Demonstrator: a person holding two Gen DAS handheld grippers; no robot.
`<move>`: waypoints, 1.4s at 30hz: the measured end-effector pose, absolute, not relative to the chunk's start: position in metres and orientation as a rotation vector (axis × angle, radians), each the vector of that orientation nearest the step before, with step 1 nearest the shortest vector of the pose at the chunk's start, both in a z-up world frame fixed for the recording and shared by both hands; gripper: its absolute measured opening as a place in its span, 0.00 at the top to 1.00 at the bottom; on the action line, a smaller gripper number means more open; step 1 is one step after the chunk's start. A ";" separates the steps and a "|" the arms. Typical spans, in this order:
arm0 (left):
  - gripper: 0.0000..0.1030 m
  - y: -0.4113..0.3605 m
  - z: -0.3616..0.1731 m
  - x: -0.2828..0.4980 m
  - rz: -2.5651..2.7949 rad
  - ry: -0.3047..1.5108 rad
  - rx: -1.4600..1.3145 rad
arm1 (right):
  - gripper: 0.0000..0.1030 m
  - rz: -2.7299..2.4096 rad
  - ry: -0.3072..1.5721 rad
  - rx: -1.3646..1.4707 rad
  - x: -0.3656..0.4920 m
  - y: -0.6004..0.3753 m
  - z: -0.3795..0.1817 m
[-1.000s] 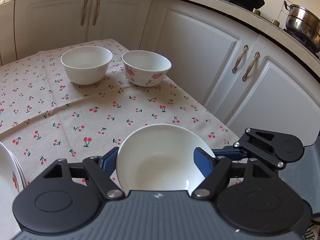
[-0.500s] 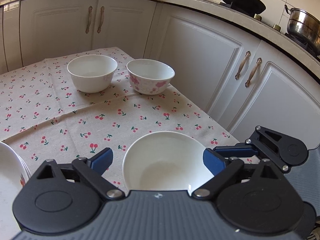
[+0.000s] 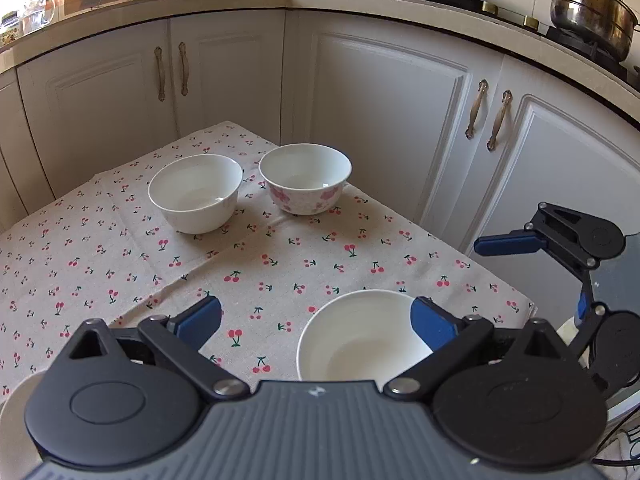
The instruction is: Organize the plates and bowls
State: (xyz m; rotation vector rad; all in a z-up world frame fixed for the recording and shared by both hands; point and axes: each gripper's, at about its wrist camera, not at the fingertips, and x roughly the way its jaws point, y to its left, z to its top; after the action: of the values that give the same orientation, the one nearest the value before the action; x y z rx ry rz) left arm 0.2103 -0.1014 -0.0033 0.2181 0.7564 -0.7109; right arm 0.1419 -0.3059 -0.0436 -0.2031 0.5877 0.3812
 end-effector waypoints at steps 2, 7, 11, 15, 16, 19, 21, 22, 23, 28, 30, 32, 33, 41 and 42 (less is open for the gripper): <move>0.03 -0.104 0.001 0.217 -0.722 0.766 0.215 | 0.00 0.350 0.583 -0.186 0.149 -0.314 -0.042; 0.03 -0.119 0.010 0.238 -0.749 0.780 0.219 | 0.00 0.271 0.568 -0.179 0.173 -0.327 -0.042; 0.03 -0.136 0.015 0.255 -0.753 0.753 0.272 | 0.00 0.222 0.564 -0.211 0.193 -0.332 -0.046; 0.03 -0.150 0.017 0.282 -0.759 0.752 0.284 | 0.00 0.204 0.585 -0.230 0.214 -0.333 -0.054; 0.03 -0.154 0.016 0.289 -0.758 0.752 0.286 | 0.00 0.203 0.590 -0.229 0.219 -0.333 -0.056; 0.03 -0.165 0.014 0.312 -0.759 0.756 0.304 | 0.00 0.208 0.600 -0.219 0.233 -0.335 -0.061; 0.03 -0.173 0.010 0.326 -0.759 0.760 0.312 | 0.00 0.216 0.602 -0.213 0.243 -0.337 -0.064; 0.03 -0.177 0.009 0.332 -0.764 0.759 0.313 | 0.00 0.216 0.603 -0.209 0.248 -0.338 -0.065; 0.03 -0.181 0.007 0.337 -0.769 0.759 0.314 | 0.00 0.213 0.605 -0.204 0.253 -0.339 -0.066; 0.03 -0.200 -0.006 0.366 -0.789 0.783 0.322 | 0.00 0.196 0.601 -0.175 0.275 -0.350 -0.070; 0.03 -0.207 -0.011 0.377 -0.795 0.796 0.322 | 0.00 0.196 0.596 -0.164 0.283 -0.352 -0.072; 0.03 -0.212 -0.016 0.385 -0.800 0.807 0.322 | 0.00 0.202 0.591 -0.164 0.290 -0.352 -0.074; 0.03 -0.214 -0.019 0.388 -0.804 0.808 0.323 | 0.00 0.205 0.588 -0.166 0.293 -0.351 -0.076; 0.05 -0.229 -0.041 0.413 -0.793 0.874 0.333 | 0.00 0.215 0.581 -0.211 0.313 -0.344 -0.086; 0.05 -0.230 -0.043 0.415 -0.795 0.874 0.333 | 0.00 0.218 0.583 -0.209 0.315 -0.344 -0.087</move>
State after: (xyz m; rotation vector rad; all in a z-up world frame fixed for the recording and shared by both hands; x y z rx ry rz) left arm 0.4151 -0.2300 -0.0430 0.3330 0.8743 -0.7949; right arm 0.3155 -0.3439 -0.0869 -0.2092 0.5829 0.2177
